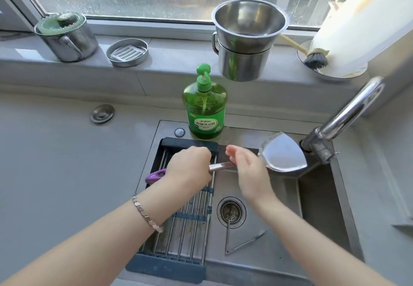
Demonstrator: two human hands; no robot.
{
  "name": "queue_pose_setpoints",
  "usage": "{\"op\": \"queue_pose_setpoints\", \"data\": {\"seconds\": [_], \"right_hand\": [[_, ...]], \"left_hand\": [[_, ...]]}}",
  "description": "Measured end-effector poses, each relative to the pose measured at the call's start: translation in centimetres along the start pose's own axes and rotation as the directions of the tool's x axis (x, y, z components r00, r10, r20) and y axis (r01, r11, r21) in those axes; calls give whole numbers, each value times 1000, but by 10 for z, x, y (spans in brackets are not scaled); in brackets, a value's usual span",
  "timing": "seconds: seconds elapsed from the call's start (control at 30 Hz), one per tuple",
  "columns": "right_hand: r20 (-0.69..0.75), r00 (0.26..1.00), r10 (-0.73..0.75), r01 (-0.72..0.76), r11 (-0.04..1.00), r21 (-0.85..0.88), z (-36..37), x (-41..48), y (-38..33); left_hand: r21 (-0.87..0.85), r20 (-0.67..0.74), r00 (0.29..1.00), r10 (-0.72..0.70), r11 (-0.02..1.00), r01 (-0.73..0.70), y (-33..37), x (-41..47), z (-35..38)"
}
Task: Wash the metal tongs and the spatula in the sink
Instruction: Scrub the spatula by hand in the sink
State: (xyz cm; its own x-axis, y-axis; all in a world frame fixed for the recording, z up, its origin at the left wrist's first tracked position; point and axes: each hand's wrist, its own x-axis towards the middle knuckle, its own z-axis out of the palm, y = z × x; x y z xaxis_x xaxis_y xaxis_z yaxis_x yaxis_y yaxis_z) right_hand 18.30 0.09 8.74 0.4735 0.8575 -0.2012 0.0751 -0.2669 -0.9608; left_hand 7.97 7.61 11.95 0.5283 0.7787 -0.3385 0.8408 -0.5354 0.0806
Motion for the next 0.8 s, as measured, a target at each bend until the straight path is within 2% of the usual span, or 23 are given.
{"op": "queue_pose_setpoints", "data": {"seconds": [0.03, 0.07, 0.13, 0.17, 0.2, 0.3, 0.4, 0.47, 0.57, 0.6, 0.73, 0.8], "right_hand": [[89, 981, -173, 186, 967, -172, 2, -14, 7], [212, 929, -303, 357, 885, -301, 4, -25, 15], [363, 840, -404, 542, 671, -507, -3, -33, 32], [371, 832, -412, 554, 592, -585, -13, -30, 38], [347, 852, -392, 520, 556, -649, -25, -27, 41], [276, 889, -364, 446, 556, -702, -37, -28, 39], [395, 828, -397, 558, 521, -646, -17, -48, 34], [424, 814, -396, 577, 477, -663, -24, -45, 33], [253, 887, -385, 431, 500, -751, -45, -35, 34], [246, 891, -381, 424, 510, -748, -43, -39, 33], [435, 796, -420, 600, 452, -660, -19, -66, 33], [417, 805, -423, 582, 422, -695, -38, -56, 35]], "left_hand": [[-24, -7, 1000, 8, 1000, -8, 6, -3, 1], [-48, -14, 1000, 13, 999, -14, 11, -6, 2], [-112, -23, 1000, 13, 994, -16, 15, -12, 4], [-139, -25, 1000, 12, 990, -15, 16, -16, 4], [-150, -27, 1000, 12, 989, -16, 16, -21, 5], [-141, -30, 999, 22, 990, -26, 20, -33, 7], [-177, -42, 999, 34, 983, -41, 27, -41, 8], [-207, -53, 998, 33, 977, -43, 27, -46, 9], [-200, -60, 998, 14, 979, -25, 24, -54, 11], [-204, -60, 998, 13, 979, -25, 25, -56, 12], [-267, -69, 997, 32, 962, -49, 32, -64, 12], [-264, -77, 996, 37, 963, -56, 30, -66, 14]]}}
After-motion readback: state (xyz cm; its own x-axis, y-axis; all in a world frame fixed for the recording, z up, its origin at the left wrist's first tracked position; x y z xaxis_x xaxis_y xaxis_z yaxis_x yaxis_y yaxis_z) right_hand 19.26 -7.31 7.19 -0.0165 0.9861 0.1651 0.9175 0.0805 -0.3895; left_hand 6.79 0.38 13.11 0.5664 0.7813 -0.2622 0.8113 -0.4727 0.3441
